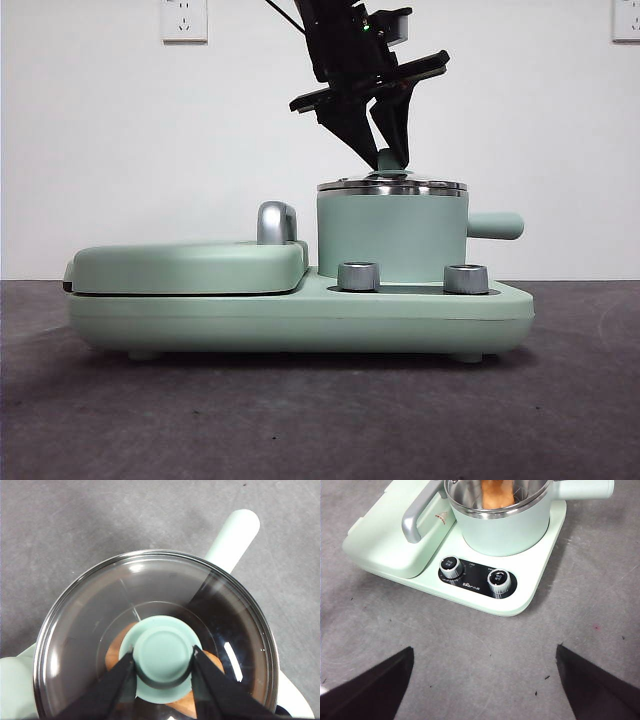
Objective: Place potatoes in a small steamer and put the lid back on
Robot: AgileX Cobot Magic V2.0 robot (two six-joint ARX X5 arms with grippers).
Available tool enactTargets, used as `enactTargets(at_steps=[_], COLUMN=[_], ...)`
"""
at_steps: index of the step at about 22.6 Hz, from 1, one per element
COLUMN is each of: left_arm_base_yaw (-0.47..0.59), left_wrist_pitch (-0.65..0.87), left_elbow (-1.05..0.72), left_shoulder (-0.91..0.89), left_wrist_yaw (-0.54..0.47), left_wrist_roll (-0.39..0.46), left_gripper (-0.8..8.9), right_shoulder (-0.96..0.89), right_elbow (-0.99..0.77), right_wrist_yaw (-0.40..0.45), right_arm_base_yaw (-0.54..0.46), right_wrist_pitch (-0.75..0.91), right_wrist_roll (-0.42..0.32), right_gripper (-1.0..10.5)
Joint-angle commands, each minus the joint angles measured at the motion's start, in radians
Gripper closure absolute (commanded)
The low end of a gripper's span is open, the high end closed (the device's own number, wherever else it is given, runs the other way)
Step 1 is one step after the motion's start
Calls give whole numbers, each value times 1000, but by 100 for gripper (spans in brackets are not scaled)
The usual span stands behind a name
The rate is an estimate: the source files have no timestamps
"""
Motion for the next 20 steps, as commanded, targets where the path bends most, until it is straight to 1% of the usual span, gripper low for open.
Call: enactTargets(at_steps=[1, 11, 12, 13, 14, 15, 17, 18, 20], left_arm_base_yaw=[-4, -4, -4, -4, -4, -4, -3, 1, 3], left_wrist_pitch=[-8, -27, -35, -41, -39, -34, -44, -51, -71], left_elbow=[28, 28, 29, 29, 29, 29, 40, 44, 47], left_shoulder=[24, 24, 24, 24, 24, 24, 19, 10, -25], left_wrist_yaw=[-24, -27, -26, -26, -26, -26, -16, -14, -14], left_wrist_roll=[0, -5, -5, -8, -8, -10, -50, -56, -56], left_gripper=[799, 799, 781, 746, 682, 586, 449, 430, 430], right_shoulder=[4, 4, 4, 4, 4, 4, 4, 4, 4], right_elbow=[8, 8, 8, 8, 8, 8, 8, 8, 8], right_wrist_yaw=[-3, -3, -3, -3, -3, -3, -3, -3, -3], right_arm_base_yaw=[7, 7, 7, 7, 7, 7, 7, 7, 7], right_wrist_pitch=[12, 12, 12, 12, 12, 12, 12, 12, 12], right_wrist_roll=[11, 11, 10, 10, 10, 10, 10, 10, 10], right_gripper=[507, 507, 507, 507, 507, 507, 507, 507, 507])
